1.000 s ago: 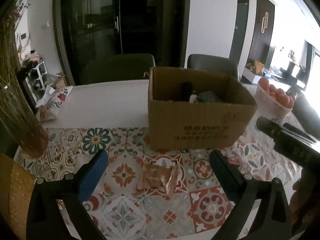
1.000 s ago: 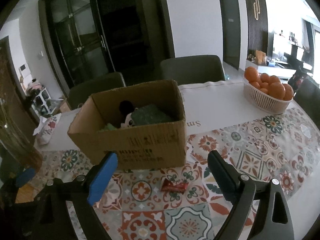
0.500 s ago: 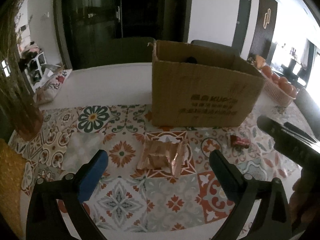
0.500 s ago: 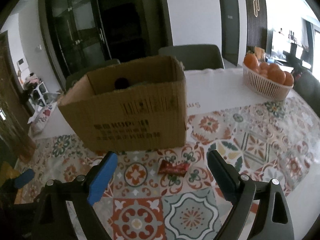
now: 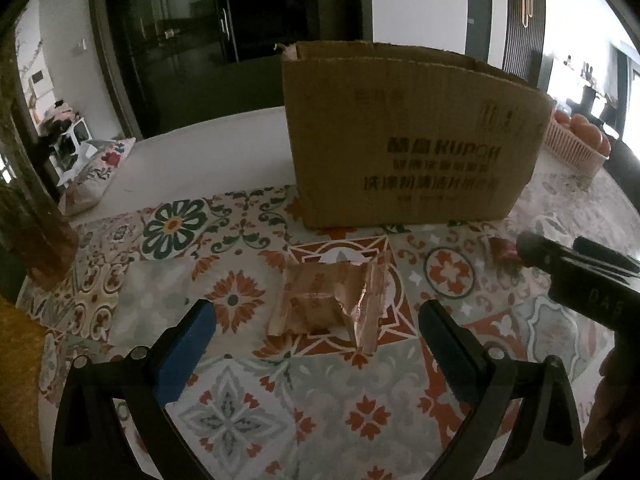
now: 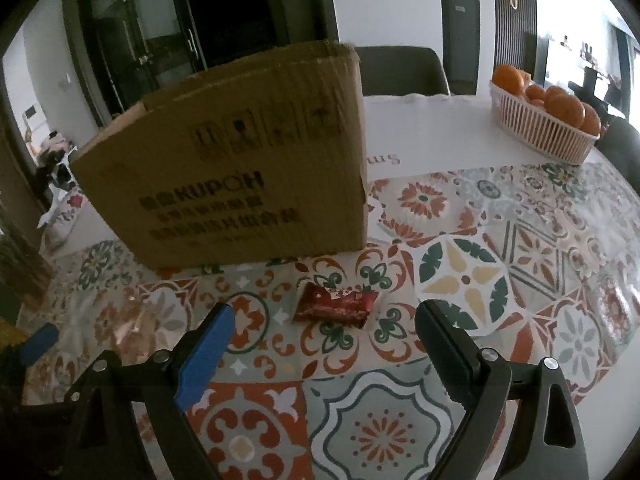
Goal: Organize soft objects
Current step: 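Move the left tool to the tan pastry packet while the right tool approaches the red candy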
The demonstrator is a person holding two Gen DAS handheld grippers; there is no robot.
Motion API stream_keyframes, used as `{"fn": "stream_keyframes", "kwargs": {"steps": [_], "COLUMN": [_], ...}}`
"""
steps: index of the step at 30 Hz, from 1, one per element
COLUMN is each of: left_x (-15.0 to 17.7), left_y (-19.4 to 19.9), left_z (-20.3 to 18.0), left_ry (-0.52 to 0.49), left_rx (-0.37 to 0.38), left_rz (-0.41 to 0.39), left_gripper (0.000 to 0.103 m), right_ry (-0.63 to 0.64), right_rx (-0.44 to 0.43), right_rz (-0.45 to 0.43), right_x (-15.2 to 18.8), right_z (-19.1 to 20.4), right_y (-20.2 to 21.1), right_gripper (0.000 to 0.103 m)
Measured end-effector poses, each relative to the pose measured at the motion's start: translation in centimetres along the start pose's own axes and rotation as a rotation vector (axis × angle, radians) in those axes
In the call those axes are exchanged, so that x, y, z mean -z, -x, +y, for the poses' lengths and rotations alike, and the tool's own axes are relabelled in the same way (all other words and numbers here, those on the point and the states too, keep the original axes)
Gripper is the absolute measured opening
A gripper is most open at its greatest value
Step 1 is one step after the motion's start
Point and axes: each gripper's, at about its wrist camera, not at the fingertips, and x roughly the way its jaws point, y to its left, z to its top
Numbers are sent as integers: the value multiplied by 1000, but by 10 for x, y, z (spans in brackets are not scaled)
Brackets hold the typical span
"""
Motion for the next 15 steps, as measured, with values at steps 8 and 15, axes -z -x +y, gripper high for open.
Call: {"fn": "stream_keyframes", "kwargs": {"steps": [8,15], "left_x": [-1,-3], "left_y": [-26,-46], "left_z": [-2,-4], "left_ry": [10,-4], "left_rx": [3,-6], "left_rz": [29,49], "left_gripper": [103,99], "right_ry": [-27,-43], "right_rx": [8,23], "right_rz": [30,51], "right_x": [2,2], "right_z": [-5,-11], "right_y": [-24,-41], "right_gripper": [93,93]}}
